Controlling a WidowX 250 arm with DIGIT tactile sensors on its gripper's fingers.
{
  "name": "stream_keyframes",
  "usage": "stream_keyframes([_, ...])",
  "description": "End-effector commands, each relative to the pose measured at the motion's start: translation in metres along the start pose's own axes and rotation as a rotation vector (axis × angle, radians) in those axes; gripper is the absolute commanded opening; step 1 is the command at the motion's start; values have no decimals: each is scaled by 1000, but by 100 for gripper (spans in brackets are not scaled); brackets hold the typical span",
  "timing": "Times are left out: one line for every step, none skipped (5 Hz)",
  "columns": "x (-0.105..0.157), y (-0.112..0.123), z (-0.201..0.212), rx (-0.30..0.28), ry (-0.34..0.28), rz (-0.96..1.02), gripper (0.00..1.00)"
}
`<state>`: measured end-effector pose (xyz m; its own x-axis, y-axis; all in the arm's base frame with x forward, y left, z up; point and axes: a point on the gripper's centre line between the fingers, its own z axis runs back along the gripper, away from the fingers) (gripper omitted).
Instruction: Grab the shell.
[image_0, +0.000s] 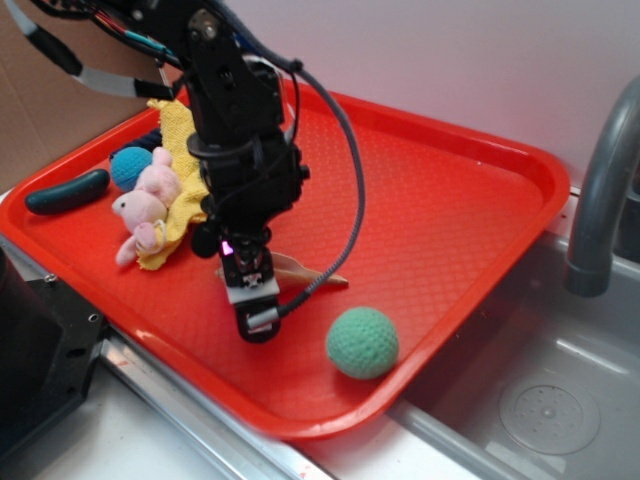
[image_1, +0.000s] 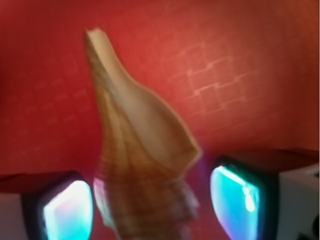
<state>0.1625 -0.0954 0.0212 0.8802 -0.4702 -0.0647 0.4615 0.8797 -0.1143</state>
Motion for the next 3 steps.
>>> stream_keyframes([1, -18, -12, 11, 6, -30, 100])
stream_keyframes([4, -12, -10, 15, 8, -18, 0])
stream_keyframes([1, -10, -5, 19, -4, -15, 0])
